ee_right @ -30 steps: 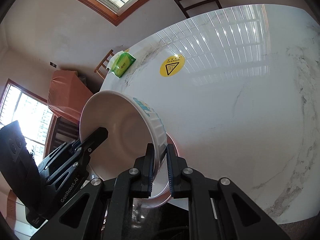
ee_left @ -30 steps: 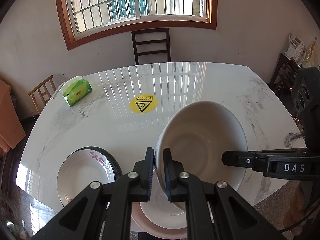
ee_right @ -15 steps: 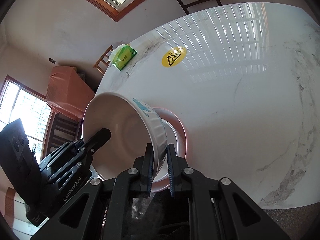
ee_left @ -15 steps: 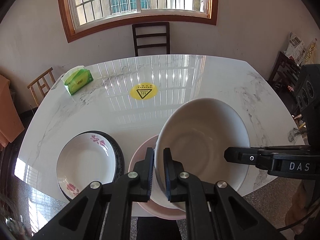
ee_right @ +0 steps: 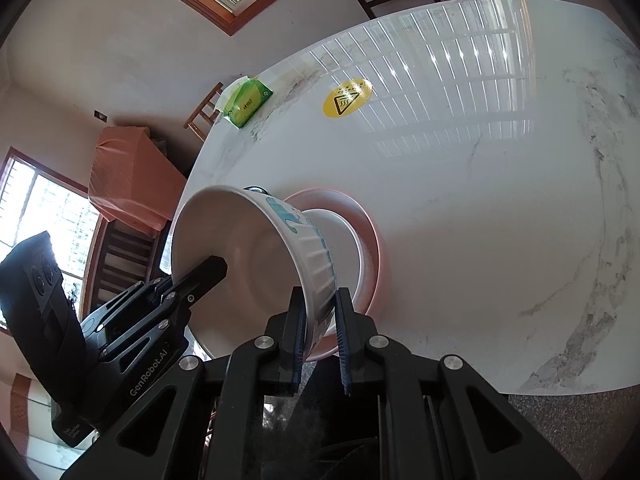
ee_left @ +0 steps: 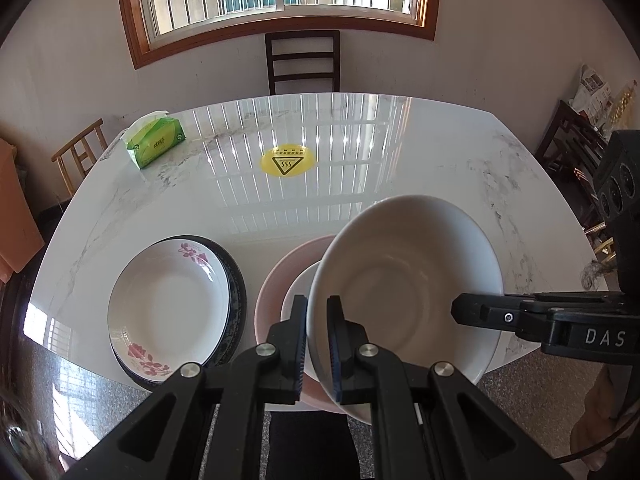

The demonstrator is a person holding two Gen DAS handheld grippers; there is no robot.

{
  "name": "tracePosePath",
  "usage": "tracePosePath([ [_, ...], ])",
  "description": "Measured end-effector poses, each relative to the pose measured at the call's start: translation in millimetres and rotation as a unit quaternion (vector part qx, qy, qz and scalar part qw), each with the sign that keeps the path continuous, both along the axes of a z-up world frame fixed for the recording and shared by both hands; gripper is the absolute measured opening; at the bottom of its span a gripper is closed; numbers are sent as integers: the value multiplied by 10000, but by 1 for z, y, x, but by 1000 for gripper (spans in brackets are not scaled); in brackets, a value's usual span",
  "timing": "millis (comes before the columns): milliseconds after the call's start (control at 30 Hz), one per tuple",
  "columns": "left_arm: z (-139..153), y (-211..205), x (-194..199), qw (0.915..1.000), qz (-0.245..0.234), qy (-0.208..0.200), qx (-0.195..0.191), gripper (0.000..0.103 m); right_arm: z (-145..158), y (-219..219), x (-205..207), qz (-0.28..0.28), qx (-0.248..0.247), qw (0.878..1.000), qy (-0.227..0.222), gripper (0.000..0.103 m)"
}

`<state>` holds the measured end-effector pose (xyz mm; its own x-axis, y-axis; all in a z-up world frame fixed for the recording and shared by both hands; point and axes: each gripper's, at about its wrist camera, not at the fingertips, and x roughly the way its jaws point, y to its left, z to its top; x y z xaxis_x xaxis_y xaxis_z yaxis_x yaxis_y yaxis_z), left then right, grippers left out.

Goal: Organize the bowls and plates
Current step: 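Carry the Dog bowl with both tools and lower it into the Rabbit bowl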

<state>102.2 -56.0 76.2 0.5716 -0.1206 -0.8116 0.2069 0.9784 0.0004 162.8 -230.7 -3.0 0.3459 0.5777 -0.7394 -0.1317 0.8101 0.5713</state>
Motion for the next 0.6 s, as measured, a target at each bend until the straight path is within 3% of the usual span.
tracePosePath([
  [600,-21,10,7,9993,95,362,-88,10,-13,8,6,3,-55,9998,174,15],
])
